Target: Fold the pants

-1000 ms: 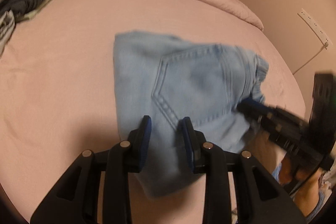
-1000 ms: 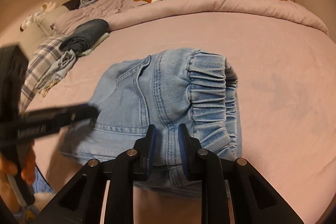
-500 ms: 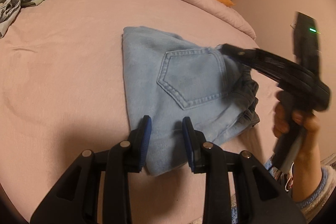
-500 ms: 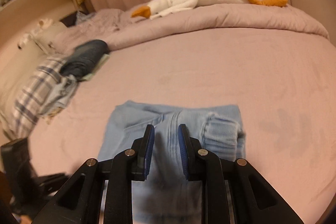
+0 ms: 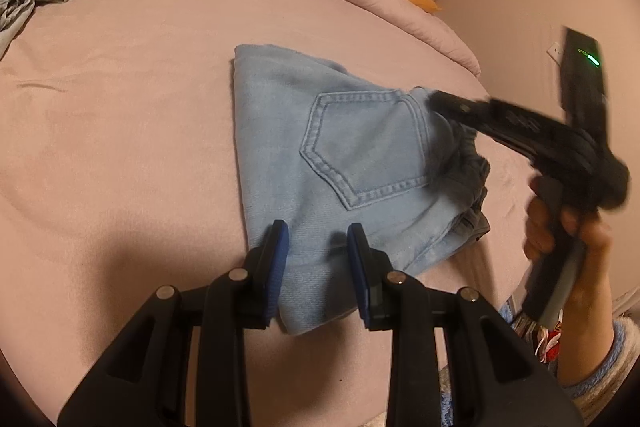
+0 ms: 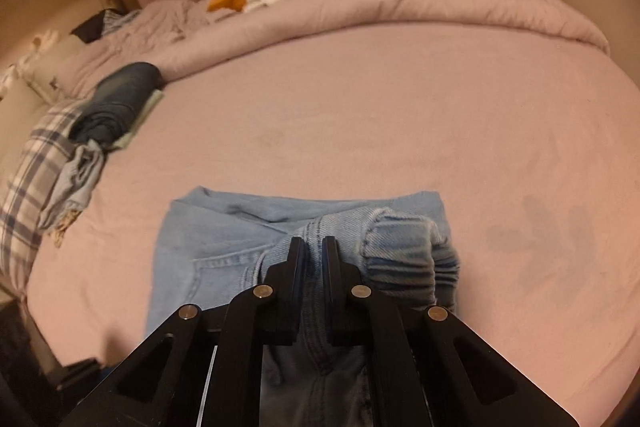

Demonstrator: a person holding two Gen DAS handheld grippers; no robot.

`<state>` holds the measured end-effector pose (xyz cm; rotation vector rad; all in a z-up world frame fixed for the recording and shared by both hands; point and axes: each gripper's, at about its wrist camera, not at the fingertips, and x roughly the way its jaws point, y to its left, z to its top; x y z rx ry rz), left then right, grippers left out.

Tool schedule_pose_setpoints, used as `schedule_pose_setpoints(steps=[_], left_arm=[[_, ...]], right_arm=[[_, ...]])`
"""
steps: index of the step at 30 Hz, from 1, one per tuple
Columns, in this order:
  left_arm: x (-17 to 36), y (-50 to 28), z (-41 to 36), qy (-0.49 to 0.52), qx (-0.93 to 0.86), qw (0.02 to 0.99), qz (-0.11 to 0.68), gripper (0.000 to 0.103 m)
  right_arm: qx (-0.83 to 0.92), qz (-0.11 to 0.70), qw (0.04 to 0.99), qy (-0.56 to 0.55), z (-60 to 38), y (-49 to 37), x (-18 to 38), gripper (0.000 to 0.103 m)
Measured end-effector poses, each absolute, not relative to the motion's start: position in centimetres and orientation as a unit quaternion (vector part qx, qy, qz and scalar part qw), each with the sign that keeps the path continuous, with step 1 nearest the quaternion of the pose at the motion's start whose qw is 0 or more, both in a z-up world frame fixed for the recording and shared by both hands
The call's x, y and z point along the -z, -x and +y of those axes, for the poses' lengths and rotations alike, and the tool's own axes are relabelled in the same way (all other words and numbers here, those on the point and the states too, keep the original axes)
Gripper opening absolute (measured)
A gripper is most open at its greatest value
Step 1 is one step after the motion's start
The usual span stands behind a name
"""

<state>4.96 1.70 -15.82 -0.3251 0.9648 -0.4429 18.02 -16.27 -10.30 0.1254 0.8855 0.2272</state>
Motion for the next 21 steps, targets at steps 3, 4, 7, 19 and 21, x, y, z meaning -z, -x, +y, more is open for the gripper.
schedule_pose_setpoints(steps=[3,4,7,19,21], left_arm=[[15.8,-5.0,1.7,0.157,0.209,0.849,0.458,0.030],[15.9,-5.0,1.7,0.158,0.210,0.849,0.458,0.030],[16.0,-5.1,1.7,0.159,0.210,0.849,0.458,0.030],[14.9,-6.1,5.8,0.207,0.185,0.856,0.436,0.034],[14.7,-7.8,6.3,0.219,0.187,0.852,0.437,0.035]], right_arm=[[-0.121,0.411,0.903,-0.038,-16.2,-15.9,9.3,0.011],[-0.122,0.410,0.903,-0.034,-16.3,-15.0,9.3,0.014],[-0.110,0.414,0.904,-0.003,-16.4,-13.4,9.9,0.030],[-0.111,0.405,0.905,0.066,-15.7,-12.1,11.2,0.030],[-0.140,0.396,0.907,0.029,-15.7,-11.7,10.3,0.031]])
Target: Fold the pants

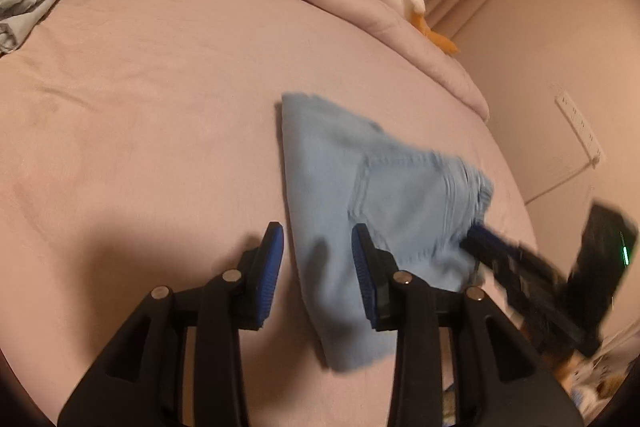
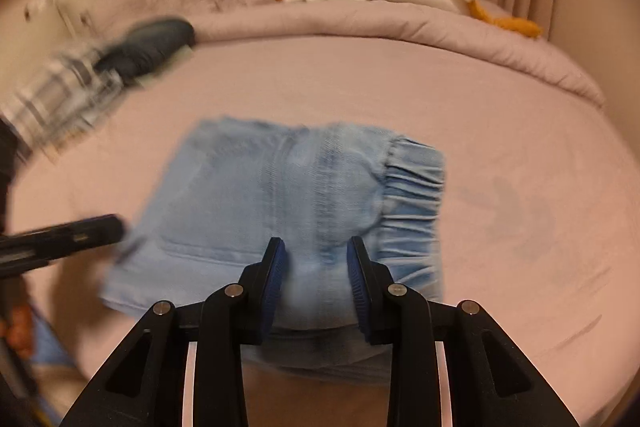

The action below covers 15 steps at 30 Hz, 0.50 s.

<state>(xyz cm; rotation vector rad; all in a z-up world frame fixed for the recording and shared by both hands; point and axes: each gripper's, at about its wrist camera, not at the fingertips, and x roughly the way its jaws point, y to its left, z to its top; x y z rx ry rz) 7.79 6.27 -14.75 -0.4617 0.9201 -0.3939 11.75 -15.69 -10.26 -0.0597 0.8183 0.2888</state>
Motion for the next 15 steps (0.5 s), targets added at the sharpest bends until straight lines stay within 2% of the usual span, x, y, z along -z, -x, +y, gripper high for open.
schedule_pose_setpoints(steps=[7,10,15], left_arm=[[16.3,-14.4,5.2,0.252,0.206,0.824,0.464,0.035],[16.8,-16.7,5.0,0.257,0.196,0.820,0.473,0.039],[16.7,-17.6,4.9,0.243,0.178,0.834,0.462,0.033]], right_arm=[[-0.283,0.370,0.885,0.027,-10.2,-10.1,10.6,0.032],[-0.300,0.373,0.876,0.055,-7.9,-9.7,11.9,0.032],[-0.302,0.395,0.865,0.070,-7.3,-9.7,14.0,0.032]])
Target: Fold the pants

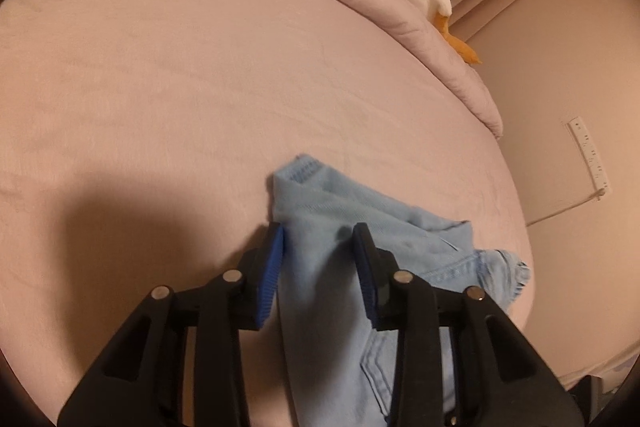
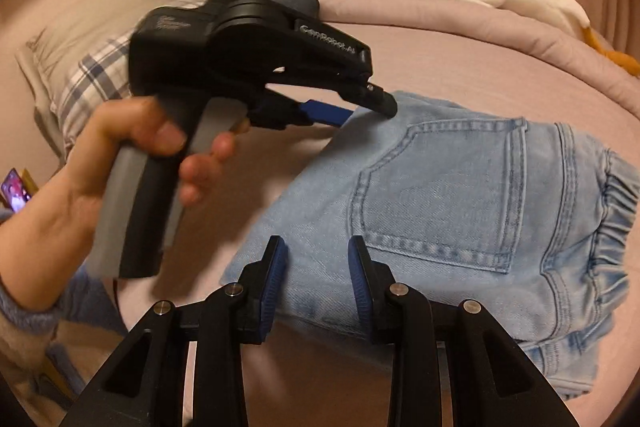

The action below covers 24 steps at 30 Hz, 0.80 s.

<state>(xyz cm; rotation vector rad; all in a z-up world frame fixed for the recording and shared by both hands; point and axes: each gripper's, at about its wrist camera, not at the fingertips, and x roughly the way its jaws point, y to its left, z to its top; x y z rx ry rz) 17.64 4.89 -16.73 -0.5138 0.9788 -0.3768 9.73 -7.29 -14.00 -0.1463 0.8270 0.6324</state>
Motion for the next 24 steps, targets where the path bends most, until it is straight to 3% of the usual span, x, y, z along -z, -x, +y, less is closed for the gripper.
schedule_pose_setpoints(steps=[5,12,13,14,16,19,24], left_arm=[[17.7,-19.3,5.7,0.269,0.166,0.827,0.465,0.030],[15.8,-20.5,4.7,0.229,0.148,0.849,0.452,0.025],[15.1,-19.7,4.6,0.215,0.148,0.857,0.444,0.031],[14.6,-19.3,4.4,0.207,0.146,0.861,0.440,0.049],[13.9,-17.8,4.7,0.205,0.145,0.868,0.427,0.071],[12.6,-15.5,4.9,0.193,0.148,0.877,0.414,0.071],[12.3,-11.8,4.9,0.173,0.147,0.876,0.424,0.071]], right_arm=[[-0.310,0.404,0.858,0.064,-7.2,-10.0,14.1,0.032],[-0.304,0.403,0.861,0.055,-7.8,-9.7,14.0,0.032],[-0.305,0.403,0.862,0.051,-7.9,-9.8,13.9,0.032],[-0.306,0.402,0.862,0.046,-8.0,-9.9,13.7,0.032],[-0.308,0.390,0.867,0.021,-9.2,-9.6,12.8,0.032],[-0.292,0.368,0.883,-0.017,-12.4,-9.5,11.2,0.054],[-0.226,0.362,0.899,-0.102,-19.1,-10.4,9.6,0.055]])
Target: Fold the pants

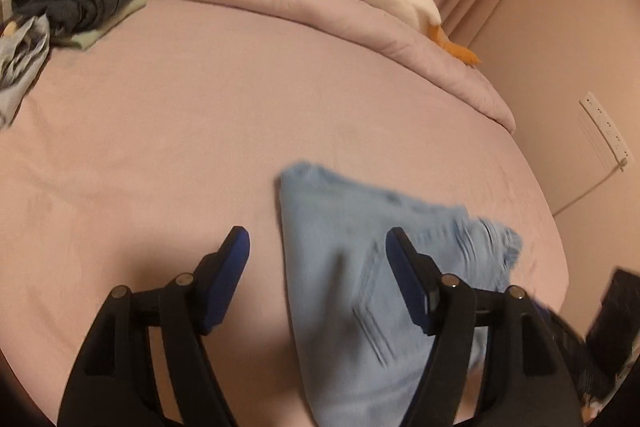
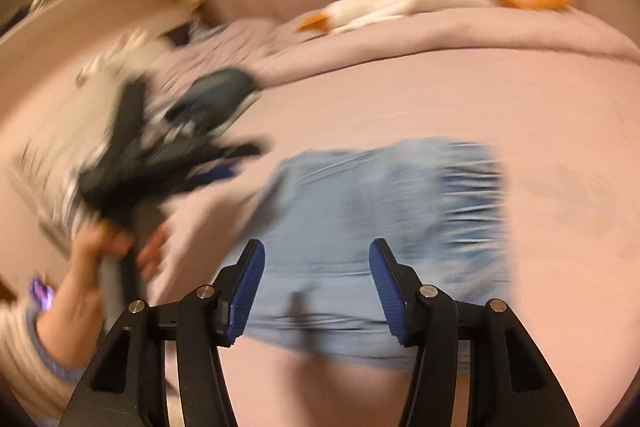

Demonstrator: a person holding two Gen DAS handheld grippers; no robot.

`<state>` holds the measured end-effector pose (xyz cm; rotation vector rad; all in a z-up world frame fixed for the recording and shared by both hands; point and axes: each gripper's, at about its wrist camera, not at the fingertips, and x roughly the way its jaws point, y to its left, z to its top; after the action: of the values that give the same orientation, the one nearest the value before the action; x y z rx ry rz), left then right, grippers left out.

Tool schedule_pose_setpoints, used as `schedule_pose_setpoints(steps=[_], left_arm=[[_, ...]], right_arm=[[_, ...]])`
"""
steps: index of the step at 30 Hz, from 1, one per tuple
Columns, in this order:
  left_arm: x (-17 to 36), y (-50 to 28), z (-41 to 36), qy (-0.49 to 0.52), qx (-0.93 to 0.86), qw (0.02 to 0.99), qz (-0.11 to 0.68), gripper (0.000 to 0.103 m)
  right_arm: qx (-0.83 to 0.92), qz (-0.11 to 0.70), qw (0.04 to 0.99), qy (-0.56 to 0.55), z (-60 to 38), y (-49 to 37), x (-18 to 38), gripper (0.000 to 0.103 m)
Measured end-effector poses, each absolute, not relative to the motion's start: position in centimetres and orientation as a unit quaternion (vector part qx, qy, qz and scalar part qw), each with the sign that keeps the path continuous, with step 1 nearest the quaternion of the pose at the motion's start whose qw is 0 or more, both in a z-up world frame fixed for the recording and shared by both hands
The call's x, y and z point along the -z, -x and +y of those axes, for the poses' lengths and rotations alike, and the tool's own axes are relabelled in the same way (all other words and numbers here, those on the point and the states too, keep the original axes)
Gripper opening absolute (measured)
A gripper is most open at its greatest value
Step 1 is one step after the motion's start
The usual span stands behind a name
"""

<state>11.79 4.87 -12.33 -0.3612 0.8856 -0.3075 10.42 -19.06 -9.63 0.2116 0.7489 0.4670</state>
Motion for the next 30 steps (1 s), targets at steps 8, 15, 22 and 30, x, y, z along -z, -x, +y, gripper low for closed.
schedule_pose_setpoints(steps=[8,15,22,30], left_arm=[[14.5,-9.5,3.9,0.189,0.178,0.844,0.470,0.070],[15.6,-9.6,2.7,0.170,0.187,0.837,0.486,0.069],[16.2,-10.3,2.1,0.162,0.195,0.835,0.489,0.069],[16.6,-10.8,1.8,0.158,0.202,0.835,0.486,0.069]], right_arm=[[-0.155,0.418,0.868,-0.218,-25.6,-12.0,11.5,0.072],[-0.170,0.467,0.829,-0.256,-26.5,-13.6,14.0,0.077],[-0.188,0.491,0.815,-0.246,-25.6,-15.8,14.5,0.077],[-0.208,0.496,0.814,-0.217,-24.9,-16.7,14.6,0.078]])
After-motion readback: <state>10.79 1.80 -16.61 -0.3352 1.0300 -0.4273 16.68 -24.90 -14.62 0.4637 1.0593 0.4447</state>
